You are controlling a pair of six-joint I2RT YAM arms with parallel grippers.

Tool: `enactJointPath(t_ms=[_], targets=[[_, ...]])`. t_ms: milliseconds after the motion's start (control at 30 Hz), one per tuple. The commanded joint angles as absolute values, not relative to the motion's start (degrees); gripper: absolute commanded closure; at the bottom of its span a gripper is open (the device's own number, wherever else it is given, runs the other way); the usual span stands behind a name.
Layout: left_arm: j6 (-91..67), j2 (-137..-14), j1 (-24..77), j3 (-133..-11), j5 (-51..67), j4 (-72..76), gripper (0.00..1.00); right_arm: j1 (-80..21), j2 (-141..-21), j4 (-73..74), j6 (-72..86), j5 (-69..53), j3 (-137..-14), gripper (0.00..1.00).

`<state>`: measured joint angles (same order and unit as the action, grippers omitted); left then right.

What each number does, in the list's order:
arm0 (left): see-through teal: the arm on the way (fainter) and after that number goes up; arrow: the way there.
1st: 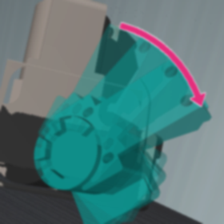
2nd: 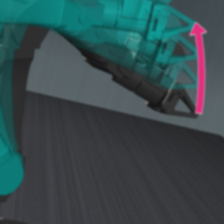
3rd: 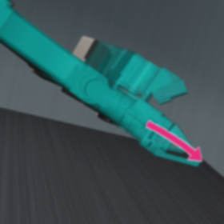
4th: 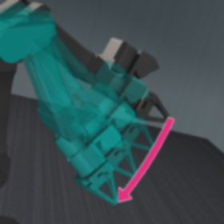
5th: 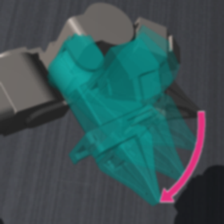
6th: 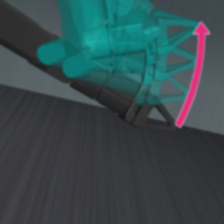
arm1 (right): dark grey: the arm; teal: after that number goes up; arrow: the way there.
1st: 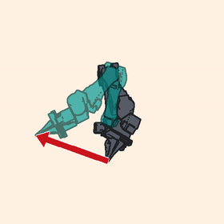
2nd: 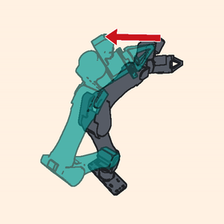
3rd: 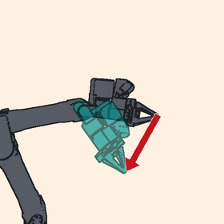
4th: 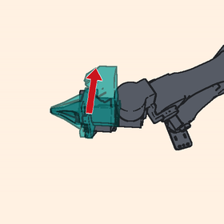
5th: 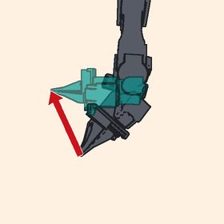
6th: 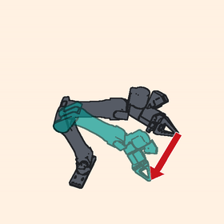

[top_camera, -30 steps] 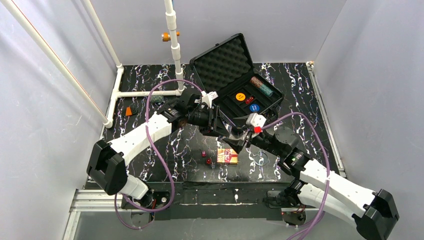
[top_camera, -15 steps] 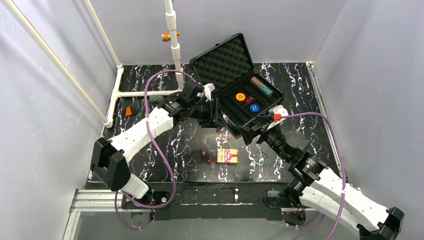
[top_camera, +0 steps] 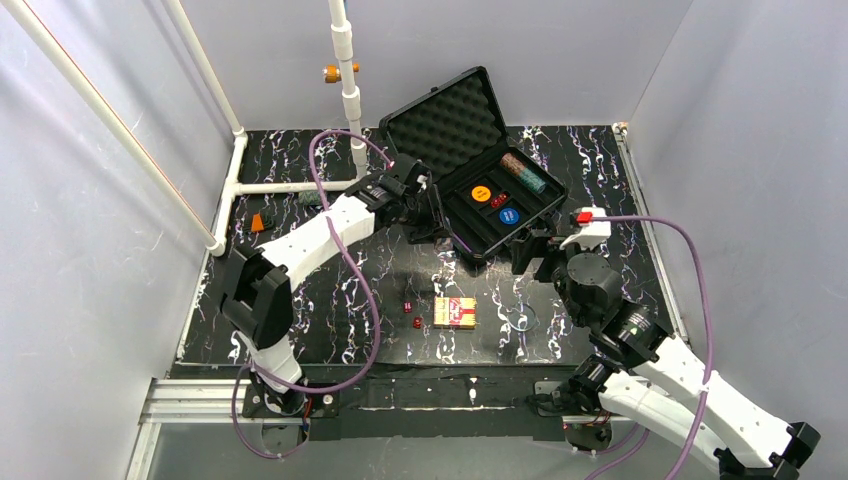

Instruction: Pack up texas hold em set

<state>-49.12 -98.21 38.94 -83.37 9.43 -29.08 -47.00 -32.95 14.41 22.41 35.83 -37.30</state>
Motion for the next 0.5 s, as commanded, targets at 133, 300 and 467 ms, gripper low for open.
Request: enactJointPath(t_ms=[133,300,467], targets=[[-50.0,-102.8,40.0,-99.5,-3.4,-37.6,1.0,-47.4,-35.3,29.9,37.8,53.8,-46.2,0.02],[-46.6,-101.9,39.6,-103.3,-9.2,-41.3,1.0,-47.4,-38.5,37.3,42.9,56.6,-50.0,0.01],[-48.3,-104.2,39.5,-105.2,-9.5,-41.3,1.0,-47.4,-38.1,38.5,46.5,57.2,-48.9,0.01]])
